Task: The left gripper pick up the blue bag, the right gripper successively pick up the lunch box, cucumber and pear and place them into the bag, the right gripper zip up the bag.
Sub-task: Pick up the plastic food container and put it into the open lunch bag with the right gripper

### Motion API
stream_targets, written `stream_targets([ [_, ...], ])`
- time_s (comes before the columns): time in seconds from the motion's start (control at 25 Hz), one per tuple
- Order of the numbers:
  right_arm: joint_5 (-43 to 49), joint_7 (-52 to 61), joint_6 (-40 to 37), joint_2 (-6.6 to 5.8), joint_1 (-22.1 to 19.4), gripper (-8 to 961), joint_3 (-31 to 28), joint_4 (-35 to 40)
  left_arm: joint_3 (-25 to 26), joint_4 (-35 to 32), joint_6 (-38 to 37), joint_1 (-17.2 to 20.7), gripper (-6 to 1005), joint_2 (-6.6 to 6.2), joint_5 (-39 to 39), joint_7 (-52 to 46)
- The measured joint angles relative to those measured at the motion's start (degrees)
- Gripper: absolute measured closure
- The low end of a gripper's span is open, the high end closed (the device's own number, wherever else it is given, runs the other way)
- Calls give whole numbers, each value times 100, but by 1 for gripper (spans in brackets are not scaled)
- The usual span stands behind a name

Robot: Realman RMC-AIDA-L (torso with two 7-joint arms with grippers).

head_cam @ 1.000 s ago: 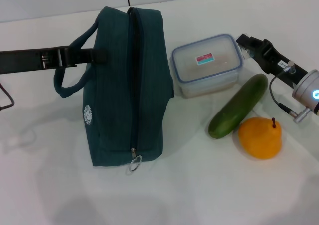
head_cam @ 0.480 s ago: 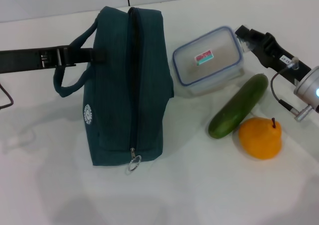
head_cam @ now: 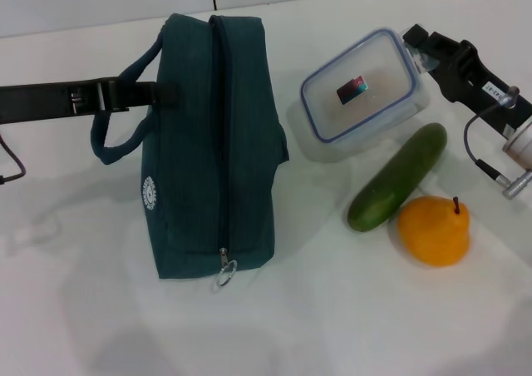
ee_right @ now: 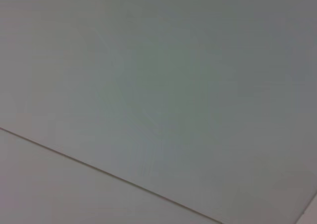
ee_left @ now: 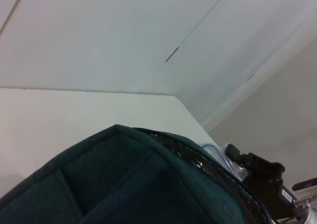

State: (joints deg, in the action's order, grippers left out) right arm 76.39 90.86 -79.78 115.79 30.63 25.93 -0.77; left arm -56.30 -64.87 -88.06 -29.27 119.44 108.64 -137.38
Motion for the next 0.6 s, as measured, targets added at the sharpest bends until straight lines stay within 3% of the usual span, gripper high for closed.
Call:
stream_targets([
  [0.6, -396, 283, -924, -24, -93, 856, -1, 186, 14, -6, 83, -22, 929, 5, -25, 18],
])
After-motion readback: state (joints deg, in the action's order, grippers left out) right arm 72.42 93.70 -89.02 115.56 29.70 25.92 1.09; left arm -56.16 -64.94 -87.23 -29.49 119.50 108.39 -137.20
